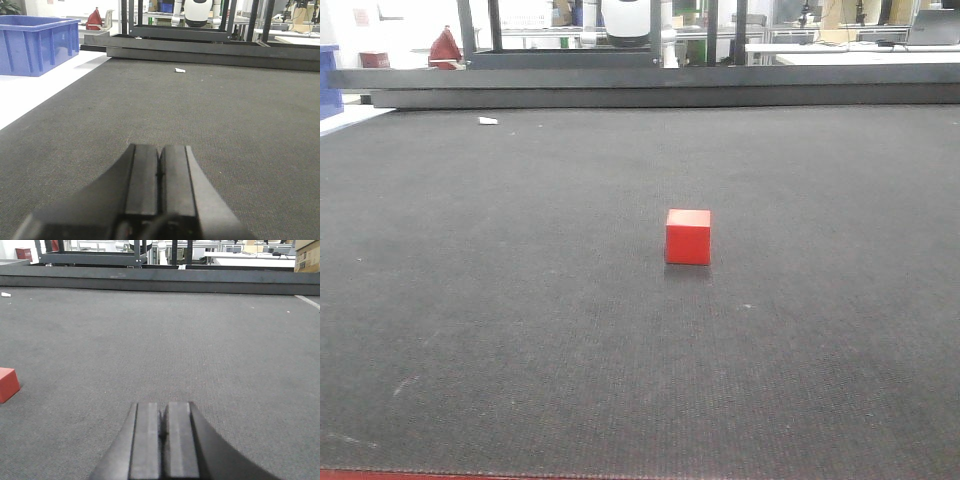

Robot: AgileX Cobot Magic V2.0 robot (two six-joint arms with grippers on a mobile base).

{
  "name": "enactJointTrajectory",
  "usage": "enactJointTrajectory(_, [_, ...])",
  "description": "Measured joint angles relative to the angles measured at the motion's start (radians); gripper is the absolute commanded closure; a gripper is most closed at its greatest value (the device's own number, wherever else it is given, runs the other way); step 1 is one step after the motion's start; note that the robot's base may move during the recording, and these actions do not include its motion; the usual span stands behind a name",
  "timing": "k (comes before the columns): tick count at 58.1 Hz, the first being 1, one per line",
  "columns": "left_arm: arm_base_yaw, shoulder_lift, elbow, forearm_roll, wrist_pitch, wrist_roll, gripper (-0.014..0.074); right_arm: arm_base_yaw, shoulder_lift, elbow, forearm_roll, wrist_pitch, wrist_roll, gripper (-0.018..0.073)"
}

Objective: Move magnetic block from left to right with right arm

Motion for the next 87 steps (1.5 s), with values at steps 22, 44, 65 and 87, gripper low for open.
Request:
enactJointTrajectory(22, [0.000, 0.000, 0.000, 0.000, 0.000, 0.000, 0.0722, 0.000, 0.000, 0.000, 0.000, 0.000, 0.000, 0.0498])
enactJointTrajectory(44, [0.000, 0.000, 0.000, 0.000, 0.000, 0.000, 0.0722, 0.000, 0.000, 0.000, 0.000, 0.000, 0.000, 0.0498])
enactJointTrajectory(65, [0.000, 0.000, 0.000, 0.000, 0.000, 0.000, 0.0722, 0.000, 0.000, -0.010, 0.008, -0.042, 0.000, 0.0498])
enactJointTrajectory(87, [0.000, 0.000, 0.000, 0.000, 0.000, 0.000, 0.0722, 0.000, 0.201, -0.425, 0.044, 0.219, 0.000, 0.0069])
